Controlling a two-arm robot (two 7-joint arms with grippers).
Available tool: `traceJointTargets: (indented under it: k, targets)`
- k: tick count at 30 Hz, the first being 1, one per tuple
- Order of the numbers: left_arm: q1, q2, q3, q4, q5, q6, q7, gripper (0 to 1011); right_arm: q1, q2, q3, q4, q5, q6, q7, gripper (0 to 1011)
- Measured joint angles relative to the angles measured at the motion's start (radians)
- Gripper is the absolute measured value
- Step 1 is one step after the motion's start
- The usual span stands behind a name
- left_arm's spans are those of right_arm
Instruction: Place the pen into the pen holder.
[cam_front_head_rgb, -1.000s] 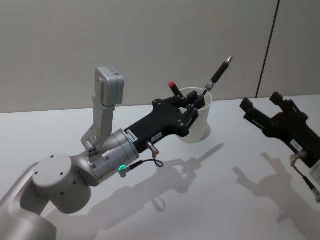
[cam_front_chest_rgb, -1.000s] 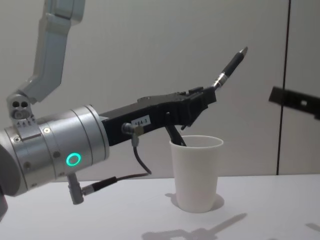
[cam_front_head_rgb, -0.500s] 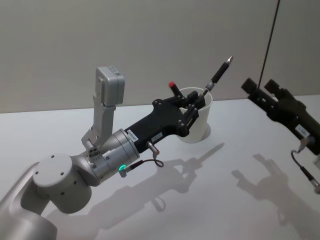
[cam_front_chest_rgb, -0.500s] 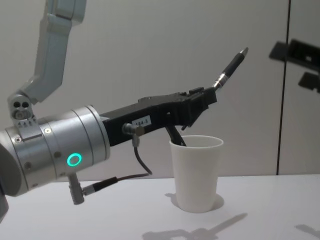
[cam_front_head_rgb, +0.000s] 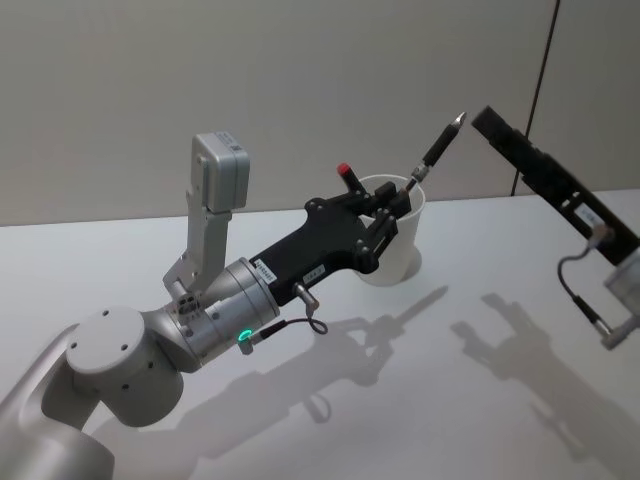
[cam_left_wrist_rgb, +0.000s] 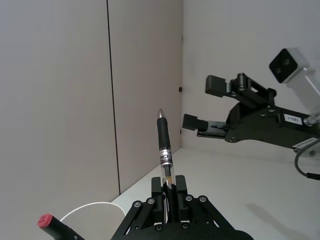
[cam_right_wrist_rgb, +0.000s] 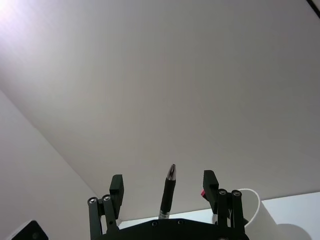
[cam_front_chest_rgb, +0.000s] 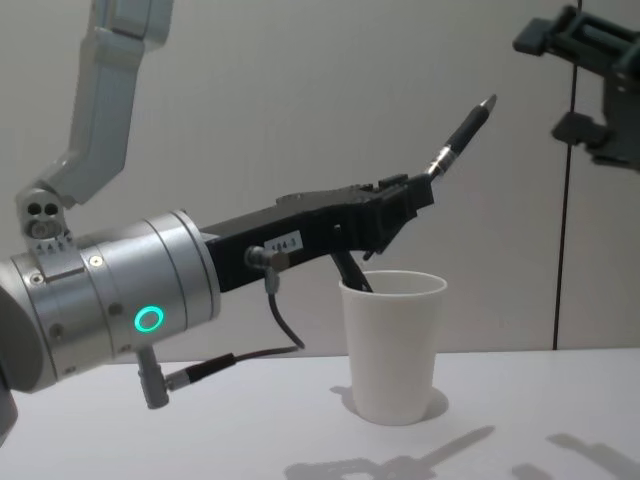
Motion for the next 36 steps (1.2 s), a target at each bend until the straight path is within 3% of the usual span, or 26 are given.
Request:
traceJointTargets:
  k: [12,36]
  targets:
    - [0.0,0.0,0.0,0.0,0.0,0.0,0.0,160,0.072,-0.05,-0.032,0.066,0.048,0.059,-0.035,1001]
    - [0.0,0.0,0.0,0.0,0.0,0.0,0.0,160,0.114,-0.081,-0.083,0.129,0.034,0.093,-0.048,1002]
